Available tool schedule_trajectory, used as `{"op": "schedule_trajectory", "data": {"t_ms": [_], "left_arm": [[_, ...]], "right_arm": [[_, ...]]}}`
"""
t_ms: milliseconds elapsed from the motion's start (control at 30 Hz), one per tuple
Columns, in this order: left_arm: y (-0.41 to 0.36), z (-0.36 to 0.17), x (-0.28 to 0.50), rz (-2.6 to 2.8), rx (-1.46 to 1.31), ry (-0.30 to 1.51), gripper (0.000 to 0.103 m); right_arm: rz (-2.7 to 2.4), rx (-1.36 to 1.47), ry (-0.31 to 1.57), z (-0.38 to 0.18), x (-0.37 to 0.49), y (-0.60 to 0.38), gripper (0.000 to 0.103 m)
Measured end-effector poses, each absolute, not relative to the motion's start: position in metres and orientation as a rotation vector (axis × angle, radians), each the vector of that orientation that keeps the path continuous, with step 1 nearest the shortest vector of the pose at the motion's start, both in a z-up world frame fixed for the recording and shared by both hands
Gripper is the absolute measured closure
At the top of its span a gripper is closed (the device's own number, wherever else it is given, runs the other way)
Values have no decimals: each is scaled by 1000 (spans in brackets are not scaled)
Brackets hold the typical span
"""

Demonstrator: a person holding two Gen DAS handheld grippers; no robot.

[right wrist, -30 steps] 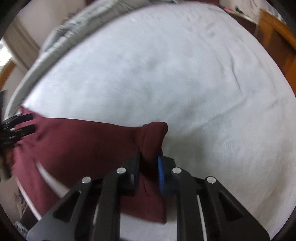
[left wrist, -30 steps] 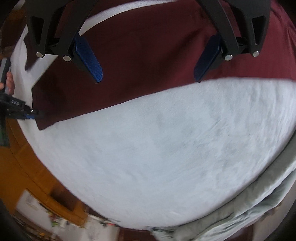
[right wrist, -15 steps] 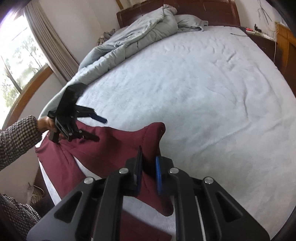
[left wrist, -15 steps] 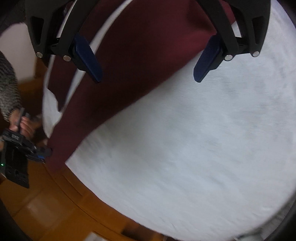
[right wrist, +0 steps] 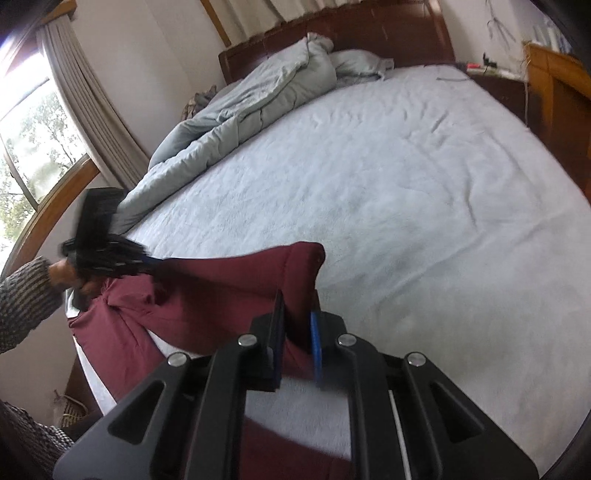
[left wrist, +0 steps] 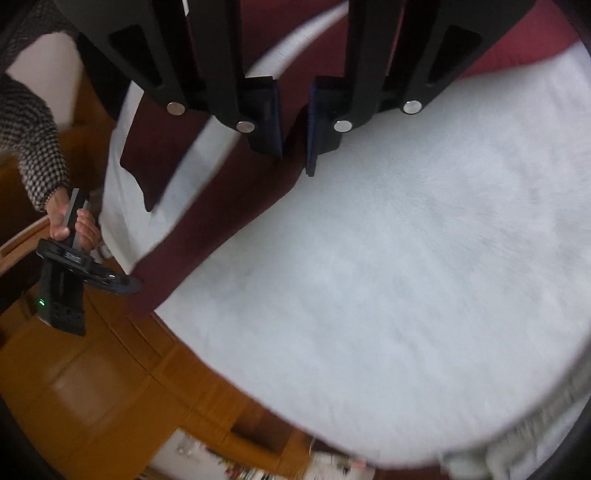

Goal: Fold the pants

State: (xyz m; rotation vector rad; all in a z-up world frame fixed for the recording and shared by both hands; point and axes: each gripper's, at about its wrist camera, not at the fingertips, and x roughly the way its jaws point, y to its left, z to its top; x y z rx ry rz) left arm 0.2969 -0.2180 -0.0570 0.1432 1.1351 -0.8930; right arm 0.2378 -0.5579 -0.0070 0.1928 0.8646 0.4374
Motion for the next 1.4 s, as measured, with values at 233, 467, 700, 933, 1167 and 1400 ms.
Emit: {"op": "schedule_trajectory", "data": {"t_ms": [233,467,700,933,1167,1400], "left_arm": [[-241,-47,151,-869,381,1072,93],[-239,-124,100,-793,405,1187,93],[-228,-137,107,-732,289,1198,92],[-238,-139,99,-710,302,1183,89],[-220,-133,104,-679,267,1193,90],[-226,-97,95,-686,234,1134,90]], "right_arm": [[391,117,901,-30,162,-549,92],[323,133,1051,-81,97,-533,54],[359,482,1036,-80,47,-543,23],[267,685,1116,-103,64,-556,23],[289,622,1179,-110,80,-526,74],[259,501,1025,-43,78,-528,77]]}}
